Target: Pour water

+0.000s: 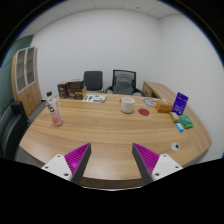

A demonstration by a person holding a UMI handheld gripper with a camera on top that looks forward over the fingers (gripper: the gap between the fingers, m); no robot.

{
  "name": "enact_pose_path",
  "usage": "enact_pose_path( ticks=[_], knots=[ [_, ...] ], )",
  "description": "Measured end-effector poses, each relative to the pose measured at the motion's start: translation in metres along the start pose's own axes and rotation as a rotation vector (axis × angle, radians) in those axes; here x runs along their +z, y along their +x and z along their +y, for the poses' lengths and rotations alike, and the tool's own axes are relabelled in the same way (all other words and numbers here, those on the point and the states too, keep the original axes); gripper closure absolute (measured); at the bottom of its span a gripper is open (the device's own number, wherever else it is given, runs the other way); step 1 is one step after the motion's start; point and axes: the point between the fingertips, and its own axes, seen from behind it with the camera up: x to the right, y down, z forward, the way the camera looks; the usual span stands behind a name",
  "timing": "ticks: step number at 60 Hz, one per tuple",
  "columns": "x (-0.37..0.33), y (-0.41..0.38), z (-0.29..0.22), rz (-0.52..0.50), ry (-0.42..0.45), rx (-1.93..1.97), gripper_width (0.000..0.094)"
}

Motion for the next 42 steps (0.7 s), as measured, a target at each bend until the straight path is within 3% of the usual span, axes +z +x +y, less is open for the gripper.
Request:
enact_pose_path(
  ticks=[18, 29, 42],
  knots=[
    [0.057, -0.195, -0.001, -0.129, 0.046, -0.017, 0.0078],
    [0.123, -0.283, -0.037, -0.12, 0.143, 0.022, 0.0075],
    [0.209, -0.324, -0.072, -0.068, 0.213, 0.051, 0.009]
  ],
)
